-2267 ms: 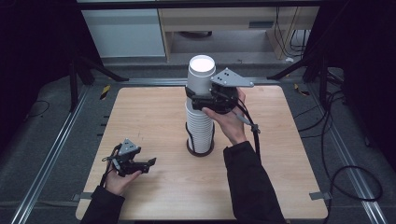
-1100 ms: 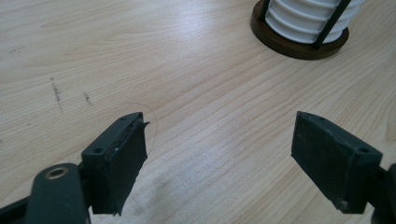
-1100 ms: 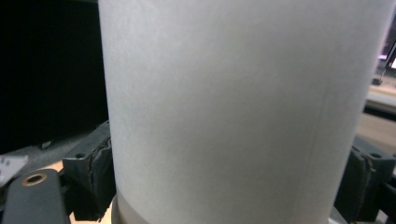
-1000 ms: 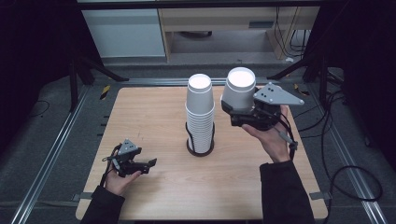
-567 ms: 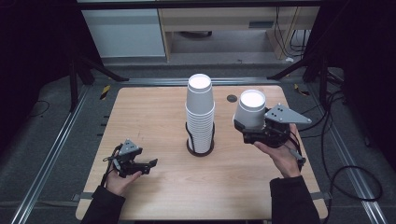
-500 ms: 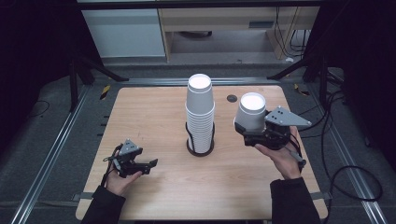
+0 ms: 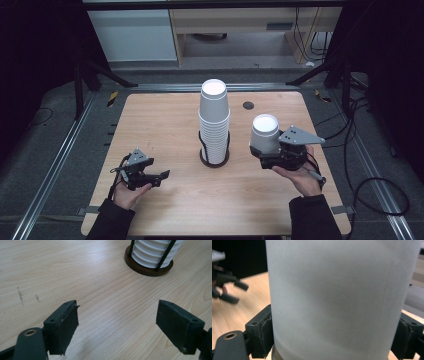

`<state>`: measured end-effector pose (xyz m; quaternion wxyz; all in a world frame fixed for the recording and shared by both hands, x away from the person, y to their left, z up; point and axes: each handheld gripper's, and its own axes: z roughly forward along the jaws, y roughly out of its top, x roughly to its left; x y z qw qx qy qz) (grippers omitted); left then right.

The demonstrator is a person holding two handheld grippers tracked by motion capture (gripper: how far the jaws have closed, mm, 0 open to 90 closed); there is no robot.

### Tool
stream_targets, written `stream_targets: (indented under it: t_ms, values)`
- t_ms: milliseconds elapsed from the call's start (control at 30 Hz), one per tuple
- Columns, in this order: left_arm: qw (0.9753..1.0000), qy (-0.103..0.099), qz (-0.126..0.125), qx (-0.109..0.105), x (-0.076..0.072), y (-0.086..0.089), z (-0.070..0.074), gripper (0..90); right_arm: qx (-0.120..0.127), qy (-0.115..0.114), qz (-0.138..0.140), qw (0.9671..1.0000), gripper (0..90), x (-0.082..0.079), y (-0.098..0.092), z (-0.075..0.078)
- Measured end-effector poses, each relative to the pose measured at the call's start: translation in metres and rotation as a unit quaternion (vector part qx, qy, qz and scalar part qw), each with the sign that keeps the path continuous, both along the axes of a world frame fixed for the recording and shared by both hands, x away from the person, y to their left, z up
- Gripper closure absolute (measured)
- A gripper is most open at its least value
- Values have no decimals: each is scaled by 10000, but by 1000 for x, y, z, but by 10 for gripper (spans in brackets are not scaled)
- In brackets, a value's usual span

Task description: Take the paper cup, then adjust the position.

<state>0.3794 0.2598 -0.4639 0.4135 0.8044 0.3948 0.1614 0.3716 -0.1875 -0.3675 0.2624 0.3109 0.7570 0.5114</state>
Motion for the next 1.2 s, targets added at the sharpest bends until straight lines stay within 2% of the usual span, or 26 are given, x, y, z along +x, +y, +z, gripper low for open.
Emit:
stream_targets:
  t_ms: [100,200,333,567,667,833,933,1200]
  values:
    - [10000,60,-43,-17,0,-2,-1,182,-46,89,134,9999,120,0,2,-6]
    - [9999,62,-67,70,-1,-4,0,184,-90,177,223,9996,121,0,4,-11]
    - [9999,69,-143,33,-1,-5,1,192,-139,291,306,9990,120,0,7,-17]
    - [9991,149,-388,-6,-3,-9,4,190,-420,463,609,9962,119,2,21,-31]
    - [9986,163,-501,-30,-4,-11,6,189,-670,485,819,9932,119,2,31,-38]
    - [9979,135,-636,6,-7,-15,9,188,-806,607,1135,9884,119,1,44,-49]
    - [9967,115,-804,-1,-9,-18,12,189,-905,644,1315,9851,119,0,51,-53]
    - [9923,83,-1234,42,-16,-27,19,192,-1198,747,1941,9708,119,0,75,-66]
